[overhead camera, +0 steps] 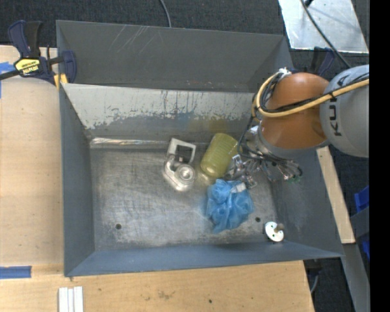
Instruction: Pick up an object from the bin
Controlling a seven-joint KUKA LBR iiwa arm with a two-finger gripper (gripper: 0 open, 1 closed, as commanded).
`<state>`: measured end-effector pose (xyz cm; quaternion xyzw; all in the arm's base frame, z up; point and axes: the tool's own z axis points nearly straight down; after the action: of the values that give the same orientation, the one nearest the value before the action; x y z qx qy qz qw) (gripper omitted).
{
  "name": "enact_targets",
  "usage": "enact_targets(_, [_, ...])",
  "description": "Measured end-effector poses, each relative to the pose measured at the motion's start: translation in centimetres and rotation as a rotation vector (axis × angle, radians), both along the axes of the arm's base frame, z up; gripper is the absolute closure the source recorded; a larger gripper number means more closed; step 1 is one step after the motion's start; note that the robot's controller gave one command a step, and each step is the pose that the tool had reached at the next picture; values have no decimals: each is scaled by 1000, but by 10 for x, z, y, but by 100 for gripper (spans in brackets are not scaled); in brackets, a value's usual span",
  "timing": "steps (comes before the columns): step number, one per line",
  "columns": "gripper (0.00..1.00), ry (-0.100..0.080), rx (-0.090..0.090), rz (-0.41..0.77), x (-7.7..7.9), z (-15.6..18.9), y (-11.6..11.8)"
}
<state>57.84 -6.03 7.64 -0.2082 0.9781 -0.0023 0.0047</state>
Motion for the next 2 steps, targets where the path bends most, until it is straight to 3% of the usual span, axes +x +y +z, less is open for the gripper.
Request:
enact_targets(1, [100,7,3,13,0,115,-10])
enact_targets(2, [0,7,3,12,0,115,-10])
